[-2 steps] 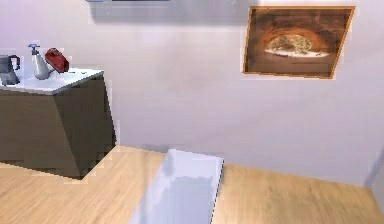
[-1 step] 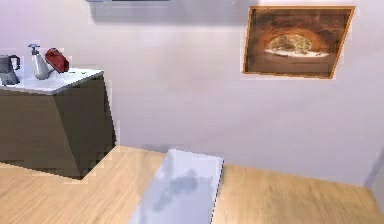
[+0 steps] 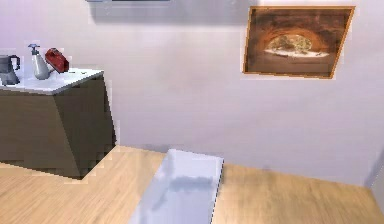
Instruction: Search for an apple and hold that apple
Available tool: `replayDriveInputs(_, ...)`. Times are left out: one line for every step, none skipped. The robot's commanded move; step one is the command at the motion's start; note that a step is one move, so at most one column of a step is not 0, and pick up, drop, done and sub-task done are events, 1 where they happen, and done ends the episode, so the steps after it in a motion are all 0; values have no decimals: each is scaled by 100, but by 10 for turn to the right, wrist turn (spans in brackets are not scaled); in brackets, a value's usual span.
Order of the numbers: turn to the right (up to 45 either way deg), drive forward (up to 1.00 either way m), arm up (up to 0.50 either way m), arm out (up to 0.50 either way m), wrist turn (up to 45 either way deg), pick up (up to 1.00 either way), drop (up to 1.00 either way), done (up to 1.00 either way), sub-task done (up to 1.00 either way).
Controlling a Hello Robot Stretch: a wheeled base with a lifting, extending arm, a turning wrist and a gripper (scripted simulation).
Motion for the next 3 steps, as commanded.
replayDriveInputs(0,0,0,0,450,0,0,0,0)
replayDriveInputs(0,0,0,0,450,0,0,0,0)
replayDriveInputs(0,0,0,0,450,0,0,0,0)
